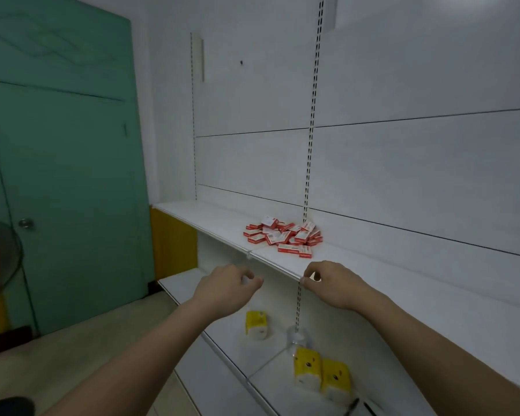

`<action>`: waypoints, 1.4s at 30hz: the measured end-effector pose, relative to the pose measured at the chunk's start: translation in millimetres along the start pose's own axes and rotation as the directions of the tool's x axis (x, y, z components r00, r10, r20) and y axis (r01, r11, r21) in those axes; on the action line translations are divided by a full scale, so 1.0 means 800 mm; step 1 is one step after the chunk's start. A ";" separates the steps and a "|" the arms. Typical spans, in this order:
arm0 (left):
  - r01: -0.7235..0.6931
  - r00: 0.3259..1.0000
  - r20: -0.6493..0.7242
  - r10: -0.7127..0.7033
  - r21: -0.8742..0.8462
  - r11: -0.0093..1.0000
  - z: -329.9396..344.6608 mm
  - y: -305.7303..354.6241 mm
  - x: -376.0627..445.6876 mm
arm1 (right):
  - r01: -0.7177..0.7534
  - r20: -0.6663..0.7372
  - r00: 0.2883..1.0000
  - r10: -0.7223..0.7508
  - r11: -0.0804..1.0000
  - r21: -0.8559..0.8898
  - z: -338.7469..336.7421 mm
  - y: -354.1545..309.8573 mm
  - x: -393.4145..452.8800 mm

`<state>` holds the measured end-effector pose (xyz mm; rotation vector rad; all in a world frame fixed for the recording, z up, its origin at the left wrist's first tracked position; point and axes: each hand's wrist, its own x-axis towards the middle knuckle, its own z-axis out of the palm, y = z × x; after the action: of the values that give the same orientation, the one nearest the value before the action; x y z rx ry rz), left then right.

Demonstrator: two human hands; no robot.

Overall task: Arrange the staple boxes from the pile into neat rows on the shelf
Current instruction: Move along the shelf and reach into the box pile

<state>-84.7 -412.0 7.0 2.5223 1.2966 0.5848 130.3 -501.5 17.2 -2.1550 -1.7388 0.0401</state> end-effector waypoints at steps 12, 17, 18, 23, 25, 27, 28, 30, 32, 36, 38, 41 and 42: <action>0.000 0.999 0.046 -0.005 0.092 0.996 -0.002 -0.109 0.265 | -0.033 -0.005 0.999 0.035 0.981 0.192 0.062 0.015 0.291; 0.015 0.996 0.090 -0.018 0.028 0.999 0.023 -0.151 0.327 | -0.042 0.031 0.999 0.038 0.987 0.153 0.090 0.014 0.360; 0.011 0.996 0.092 -0.013 0.014 1.000 0.028 -0.158 0.339 | -0.043 0.030 0.999 0.039 0.989 0.141 0.093 0.015 0.373; -0.057 0.994 0.085 0.062 -0.070 0.996 0.048 -0.186 0.410 | -0.134 0.026 0.991 0.132 0.979 0.155 0.114 0.002 0.413; -0.106 0.991 0.074 0.114 -0.104 0.989 0.057 -0.194 0.442 | -0.172 -0.020 0.984 0.178 0.972 0.161 0.129 -0.011 0.424; -0.154 0.985 0.061 0.164 -0.142 0.978 0.068 -0.198 0.473 | -0.213 -0.068 0.973 0.220 0.972 0.101 0.142 -0.022 0.436; -0.186 0.979 0.058 0.198 -0.162 0.969 0.074 -0.201 0.488 | -0.238 -0.098 0.965 0.242 0.970 0.049 0.148 -0.027 0.442; -0.279 0.952 0.065 0.298 -0.208 0.937 0.085 -0.207 0.515 | -0.305 -0.162 0.941 0.297 0.952 -0.028 0.160 -0.038 0.454; -0.393 0.901 0.078 0.426 -0.266 0.880 0.092 -0.213 0.539 | -0.388 -0.174 0.912 0.372 0.919 -0.066 0.172 -0.050 0.463; -0.523 0.806 0.054 0.589 -0.401 0.752 0.098 -0.228 0.581 | -0.482 -0.137 0.875 0.465 0.865 -0.141 0.189 -0.074 0.476; -0.534 0.775 0.028 0.632 -0.505 0.678 0.101 -0.233 0.598 | -0.520 -0.139 0.851 0.507 0.850 -0.084 0.184 -0.077 0.472; -0.483 0.724 0.091 0.684 -0.641 0.597 0.101 -0.236 0.615 | -0.540 -0.202 0.823 0.532 0.842 0.018 0.175 -0.081 0.453; -0.460 0.691 0.131 0.711 -0.679 0.572 0.100 -0.235 0.619 | -0.538 -0.240 0.813 0.530 0.842 0.037 0.174 -0.082 0.448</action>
<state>76.4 98.2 -19.5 2.2754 0.0090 0.4621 119.0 -113.7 -18.3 -2.4860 -0.9629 -0.1031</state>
